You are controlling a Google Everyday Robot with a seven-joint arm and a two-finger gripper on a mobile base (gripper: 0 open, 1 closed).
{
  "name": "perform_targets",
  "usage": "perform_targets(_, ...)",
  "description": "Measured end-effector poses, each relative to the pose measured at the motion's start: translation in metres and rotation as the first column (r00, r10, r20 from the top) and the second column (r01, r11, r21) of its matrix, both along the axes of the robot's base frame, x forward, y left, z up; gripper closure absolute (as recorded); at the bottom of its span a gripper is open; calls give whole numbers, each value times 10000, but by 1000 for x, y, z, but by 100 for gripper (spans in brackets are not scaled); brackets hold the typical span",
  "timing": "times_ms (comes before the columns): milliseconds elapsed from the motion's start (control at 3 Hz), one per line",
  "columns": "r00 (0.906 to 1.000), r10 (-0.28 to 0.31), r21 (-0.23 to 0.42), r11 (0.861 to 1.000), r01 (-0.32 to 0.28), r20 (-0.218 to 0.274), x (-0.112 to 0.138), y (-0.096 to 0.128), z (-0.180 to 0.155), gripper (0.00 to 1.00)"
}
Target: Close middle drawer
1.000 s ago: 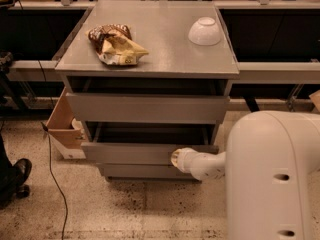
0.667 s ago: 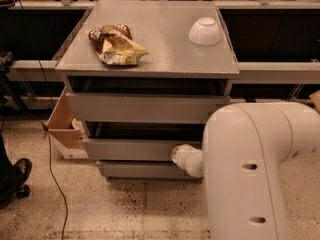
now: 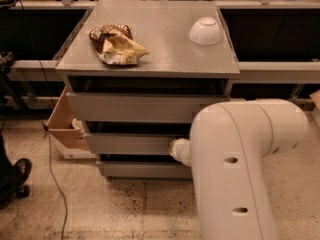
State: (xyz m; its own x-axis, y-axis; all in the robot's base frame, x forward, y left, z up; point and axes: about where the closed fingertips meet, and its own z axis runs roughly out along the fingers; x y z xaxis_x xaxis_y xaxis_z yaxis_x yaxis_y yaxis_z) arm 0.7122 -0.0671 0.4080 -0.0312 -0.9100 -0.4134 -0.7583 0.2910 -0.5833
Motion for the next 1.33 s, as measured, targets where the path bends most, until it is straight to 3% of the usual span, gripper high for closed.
perform_targets(333,9997,94,368,9993,-86,-227,-7,-4,3,100)
perform_targets(667,9979,619,1183,9912,-595,-166,-3,-6,36,100)
perform_targets(1000,9830,1819,1009,9787,-1786,-244,-33,-20,42,100)
perform_targets(1333,9572,2716,1785,9513,-2514,-996,-103,-17,57,100)
